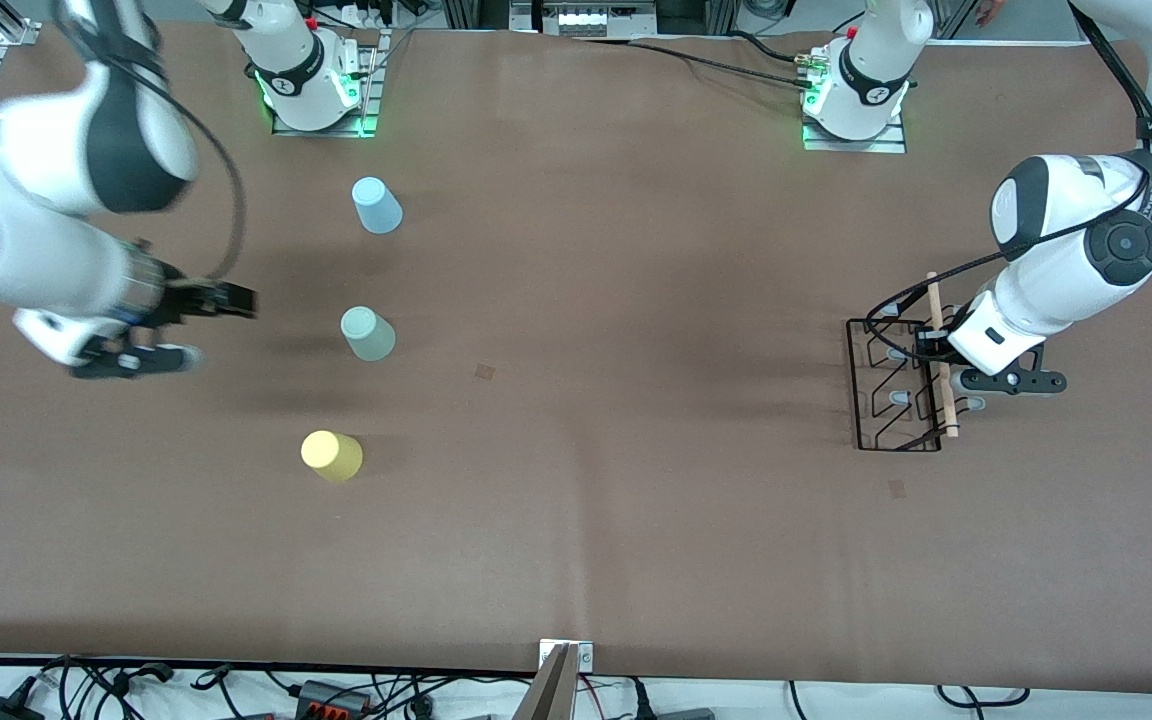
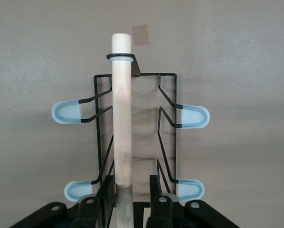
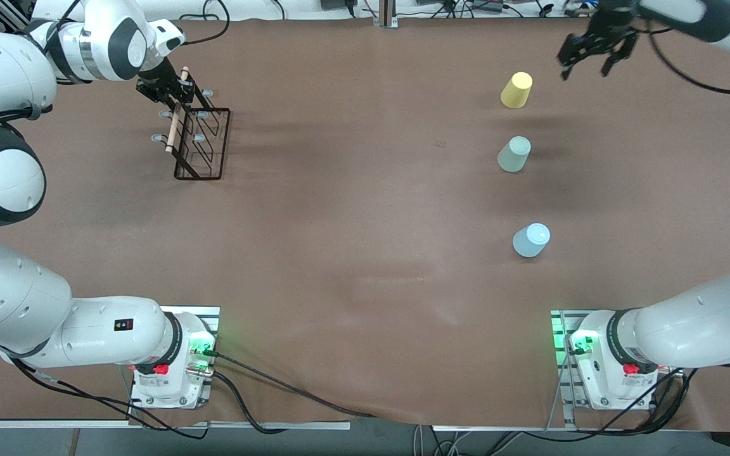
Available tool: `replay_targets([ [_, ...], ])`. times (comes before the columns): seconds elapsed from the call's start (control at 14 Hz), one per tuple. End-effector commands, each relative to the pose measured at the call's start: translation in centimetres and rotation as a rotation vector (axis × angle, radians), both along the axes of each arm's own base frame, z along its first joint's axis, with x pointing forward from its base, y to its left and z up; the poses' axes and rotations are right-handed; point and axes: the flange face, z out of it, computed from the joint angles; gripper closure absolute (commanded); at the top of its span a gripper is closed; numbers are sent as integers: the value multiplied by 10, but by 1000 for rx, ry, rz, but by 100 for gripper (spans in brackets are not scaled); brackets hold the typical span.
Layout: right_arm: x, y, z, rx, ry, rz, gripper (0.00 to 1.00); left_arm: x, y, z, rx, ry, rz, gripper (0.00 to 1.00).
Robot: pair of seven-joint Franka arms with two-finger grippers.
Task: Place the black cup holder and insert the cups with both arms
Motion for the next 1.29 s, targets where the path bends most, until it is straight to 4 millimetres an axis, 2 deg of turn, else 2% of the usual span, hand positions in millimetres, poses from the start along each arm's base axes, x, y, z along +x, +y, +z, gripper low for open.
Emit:
replay_targets([
  [0.0, -1, 30, -36, 1, 16, 5, 0, -4, 5, 3, 14, -14, -20, 83],
  [0.14, -9, 51, -63, -8, -8, -17, 0, -4, 5, 5, 14, -14, -13, 97],
  [0.21, -11, 58, -73, -9, -15, -20, 0, -5, 3, 6, 15, -11, -13, 99],
  [0.36, -17, 66, -100, -22, 23, -24, 0, -4, -9, 13, 14, -15, -32, 99],
  [0.5, -24, 68, -120, -17, 51, -31, 0, -1, -33, 27, 9, -10, -77, 99],
  [0.71, -36, 68, -137, -14, 86, -39, 0, 12, -91, 69, -3, -3, -155, 99],
  [0.86, -45, 80, -154, 1, 110, -30, 0, 12, -138, 87, -10, 29, -229, 99],
  [1.0, -50, 76, -167, 2, 112, -37, 0, 11, -186, 99, -20, 7, -238, 99],
  [1.21, -51, 78, -178, 11, 108, -44, 0, -12, -269, 92, -29, 10, -149, 100],
])
